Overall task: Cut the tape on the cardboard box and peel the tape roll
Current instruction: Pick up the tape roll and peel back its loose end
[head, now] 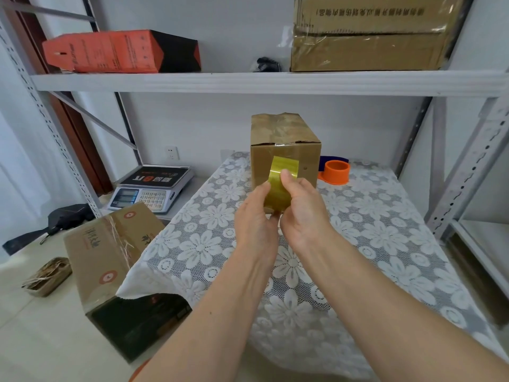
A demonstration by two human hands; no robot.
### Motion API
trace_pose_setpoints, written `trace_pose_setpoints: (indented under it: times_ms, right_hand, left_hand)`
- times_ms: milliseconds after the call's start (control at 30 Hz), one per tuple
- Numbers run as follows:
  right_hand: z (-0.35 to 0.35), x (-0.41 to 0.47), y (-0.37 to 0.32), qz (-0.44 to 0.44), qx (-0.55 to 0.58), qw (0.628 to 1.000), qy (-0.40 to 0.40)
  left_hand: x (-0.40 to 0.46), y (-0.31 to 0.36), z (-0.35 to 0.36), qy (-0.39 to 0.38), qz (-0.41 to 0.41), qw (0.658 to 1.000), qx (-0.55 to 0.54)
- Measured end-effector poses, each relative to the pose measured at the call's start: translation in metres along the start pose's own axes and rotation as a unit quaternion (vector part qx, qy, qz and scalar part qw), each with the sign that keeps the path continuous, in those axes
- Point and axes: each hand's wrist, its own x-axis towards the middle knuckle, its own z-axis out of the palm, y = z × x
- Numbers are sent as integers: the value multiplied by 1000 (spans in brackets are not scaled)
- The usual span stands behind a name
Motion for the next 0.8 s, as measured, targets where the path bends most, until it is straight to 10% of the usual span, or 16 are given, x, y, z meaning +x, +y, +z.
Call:
trace_pose_setpoints:
  times_ms: [800]
  right_hand:
    - [-3, 1, 3, -4, -2, 1000, -15]
  left_hand:
    - [1, -4, -1, -10, 8, 1000, -11]
